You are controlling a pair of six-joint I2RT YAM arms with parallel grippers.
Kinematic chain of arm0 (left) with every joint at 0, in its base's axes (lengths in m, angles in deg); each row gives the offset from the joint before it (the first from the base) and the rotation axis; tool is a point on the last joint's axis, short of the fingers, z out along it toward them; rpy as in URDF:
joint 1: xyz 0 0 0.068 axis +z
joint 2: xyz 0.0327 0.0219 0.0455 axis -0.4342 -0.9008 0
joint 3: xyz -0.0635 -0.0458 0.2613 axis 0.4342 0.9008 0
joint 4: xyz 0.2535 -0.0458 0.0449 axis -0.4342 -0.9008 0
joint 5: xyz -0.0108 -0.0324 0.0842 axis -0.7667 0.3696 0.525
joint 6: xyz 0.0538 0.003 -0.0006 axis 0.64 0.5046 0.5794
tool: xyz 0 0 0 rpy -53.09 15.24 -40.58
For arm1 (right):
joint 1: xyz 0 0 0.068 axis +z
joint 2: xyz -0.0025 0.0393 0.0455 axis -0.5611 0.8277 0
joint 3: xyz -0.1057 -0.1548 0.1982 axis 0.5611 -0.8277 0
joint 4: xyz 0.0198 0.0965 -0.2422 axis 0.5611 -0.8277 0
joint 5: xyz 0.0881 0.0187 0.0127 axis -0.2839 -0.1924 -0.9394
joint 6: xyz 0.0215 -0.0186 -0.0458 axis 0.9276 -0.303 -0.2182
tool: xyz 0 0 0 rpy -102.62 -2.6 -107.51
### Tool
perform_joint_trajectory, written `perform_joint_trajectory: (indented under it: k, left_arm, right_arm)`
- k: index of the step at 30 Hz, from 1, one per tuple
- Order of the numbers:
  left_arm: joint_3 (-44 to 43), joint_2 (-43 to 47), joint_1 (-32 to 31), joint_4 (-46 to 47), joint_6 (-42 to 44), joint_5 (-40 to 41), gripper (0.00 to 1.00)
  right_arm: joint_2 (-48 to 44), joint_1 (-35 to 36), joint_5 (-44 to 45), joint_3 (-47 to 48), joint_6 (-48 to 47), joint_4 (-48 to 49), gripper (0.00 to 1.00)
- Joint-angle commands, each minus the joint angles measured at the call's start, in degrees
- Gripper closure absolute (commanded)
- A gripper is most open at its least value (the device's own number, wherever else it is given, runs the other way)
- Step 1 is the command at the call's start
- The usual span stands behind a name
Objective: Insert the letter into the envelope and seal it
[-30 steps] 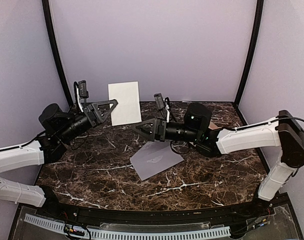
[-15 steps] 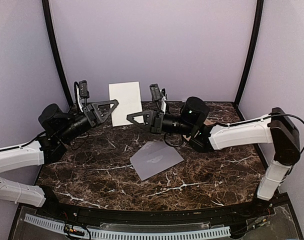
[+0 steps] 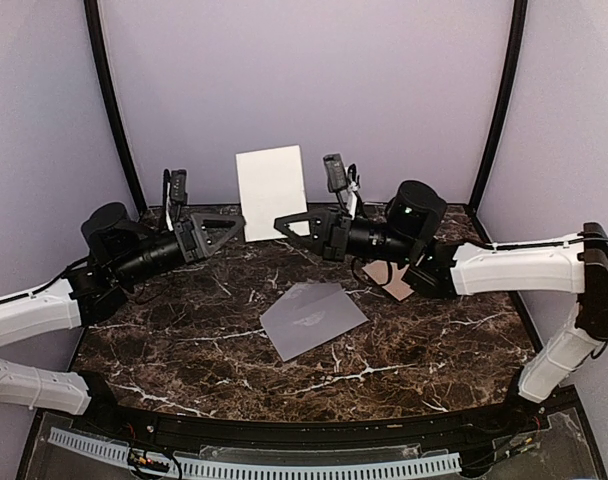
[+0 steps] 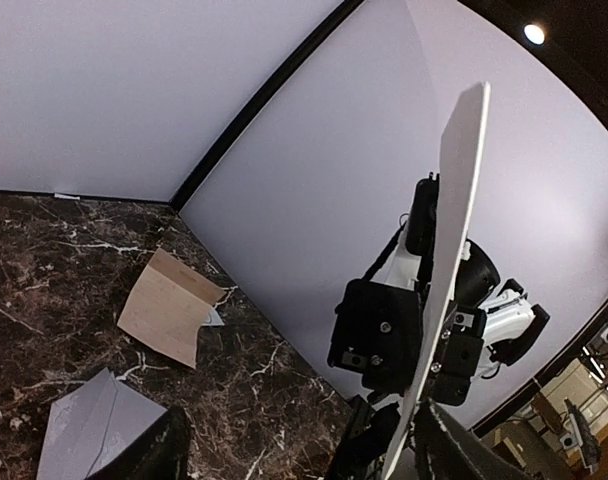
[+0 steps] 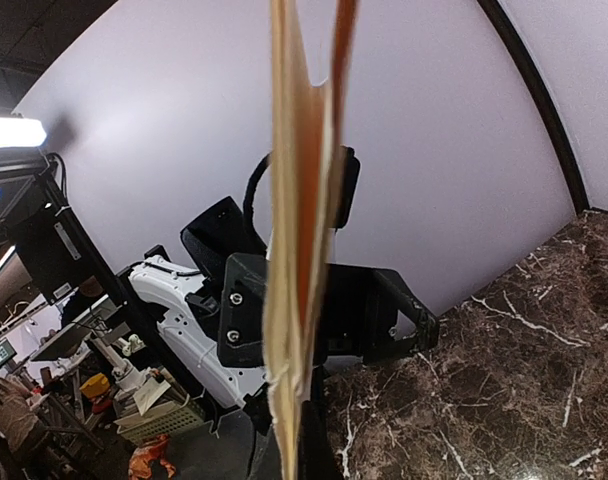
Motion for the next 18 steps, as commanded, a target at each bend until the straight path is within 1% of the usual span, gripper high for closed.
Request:
perform_joint_trajectory:
  k: [1,3,5,7,9,10,11,12,13,14,15,18]
  left_arm:
    - [-5.05,4.34,0.17,-12.8,7.06,2.46,0.18]
    - [-6.85,5.11,0.98,-17.63,10.08,3.88,0.12]
    - [-8.99,4.9,2.65,-22.17,12.98,4.05,0.09]
    - [-11.51,3.81,4.66,-25.42,15.9,1.89,0.08]
    - [-14.51,1.94,5.87,-27.81,19.95,-2.65,0.08]
    - [-15.62,0.14,6.03,-30.11,23.59,-6.08,0.08]
    - [-18.26,-0.94,6.07,-31.74,25.5,-9.26,0.08]
    - [-19.43,-3.11,6.07,-35.01,29.2,-10.7,0.08]
    - [-21.85,-4.36,6.04,-36.61,30.9,-13.41,0.07]
    - [-22.98,-6.84,6.01,-39.92,34.04,-14.49,0.07]
    - [-24.98,-8.03,5.89,-41.39,35.34,-15.94,0.07]
    - [-28.85,-13.31,5.29,-47.49,40.97,-16.37,0.07]
  right_arm:
    - [-4.19,-1.52,0.97,-0.18,-7.33,-10.78,1.0]
    - [-5.58,-2.33,0.77,-0.08,-9.86,-16.28,1.0]
    - [-6.6,-3.15,0.22,0.46,-12.7,-22.37,1.0]
    - [-7.17,-3.95,-1.01,1.29,-15.8,-28.44,1.0]
    - [-7.23,-4.64,-2.93,2.71,-19.17,-34.89,1.0]
    - [-6.94,-4.89,-4.01,3.73,-21.12,-38.55,1.0]
    - [-6.43,-4.94,-5.0,5.01,-23.26,-42.06,1.0]
    - [-5.88,-4.93,-6.26,6.19,-24.99,-45.88,1.0]
    - [-5.16,-4.93,-7.54,7.53,-26.85,-49.58,1.0]
    - [-4.45,-4.87,-8.87,8.8,-28.53,-52.69,1.0]
    - [-3.65,-4.8,-10.29,9.9,-29.9,-56.32,1.0]
    - [-1.69,-4.18,-13.46,12.79,-33.79,-62.93,1.0]
